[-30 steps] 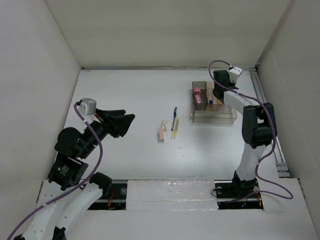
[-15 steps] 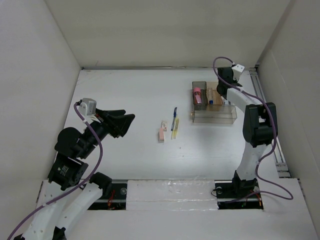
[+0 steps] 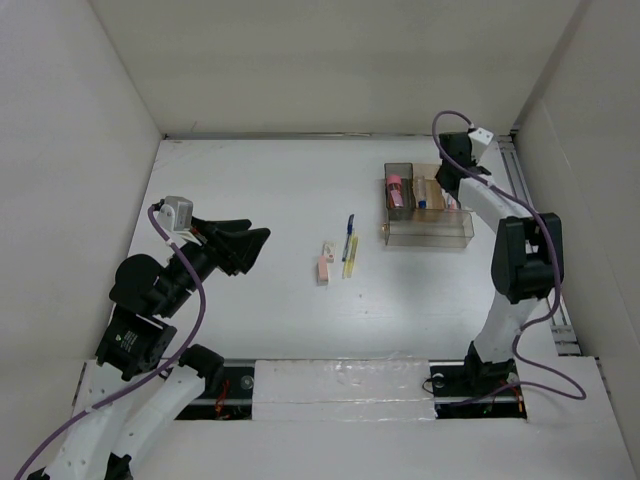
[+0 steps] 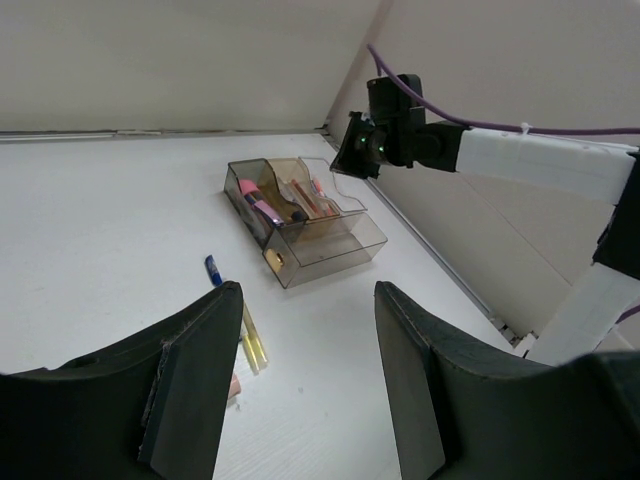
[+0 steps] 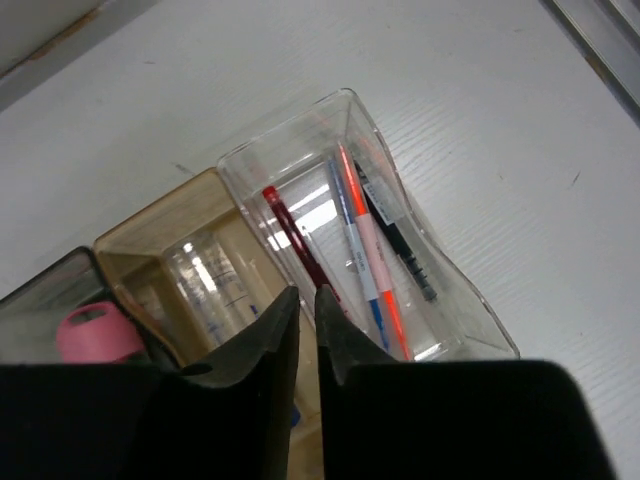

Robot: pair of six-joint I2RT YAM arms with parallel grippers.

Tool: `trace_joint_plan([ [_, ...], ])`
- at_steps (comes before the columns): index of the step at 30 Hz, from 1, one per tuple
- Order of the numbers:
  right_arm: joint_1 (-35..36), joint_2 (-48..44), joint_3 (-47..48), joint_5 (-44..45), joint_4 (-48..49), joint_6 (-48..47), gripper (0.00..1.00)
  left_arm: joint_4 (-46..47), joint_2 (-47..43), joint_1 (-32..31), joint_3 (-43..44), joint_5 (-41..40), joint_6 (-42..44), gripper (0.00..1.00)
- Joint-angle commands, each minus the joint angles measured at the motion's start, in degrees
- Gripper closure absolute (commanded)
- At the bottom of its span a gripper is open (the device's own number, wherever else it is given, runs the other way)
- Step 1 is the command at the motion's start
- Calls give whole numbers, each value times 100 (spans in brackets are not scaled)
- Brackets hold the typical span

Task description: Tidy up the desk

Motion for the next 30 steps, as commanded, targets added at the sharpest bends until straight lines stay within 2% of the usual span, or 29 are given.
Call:
trace_joint_plan([
  [1,235,-640,-124,-226,218,198,84,264,10,-16,-22,39,75,49],
  [3,341,-780,-177,-174,140,294,99,273,18,-16,-22,56,75,49],
  [4,437,-842,-204,-217,52,338,100,282,27,-16,-22,57,75,49],
  [8,1016,-1255,-625,-595,244,365,100,273,18,-16,-13,57,75,49],
  [9,1357,-1377,-704,-665,262,408,100,264,18,-16,-13,57,66,49],
  [15,2537,-1361,-1521,-1070,604,900,100,255,-34,-16,-13,-5,75,49],
  [16,2738,-1309,-1592,-1070,675,945,98,255,-34,-16,-22,12,75,49],
  [18,2880,-1107,-1741,-1000,684,1111,89,264,-43,-16,-13,-5,66,49],
  [19,2985,-976,-1872,-982,710,1182,77,255,-17,-16,-13,12,66,49],
  [22,3161,-904,-1953,-1000,746,1208,72,264,-34,-16,-13,13,66,49],
  [30,3338,-693,-2181,-1096,824,1332,69,264,-8,-16,-22,30,75,49],
])
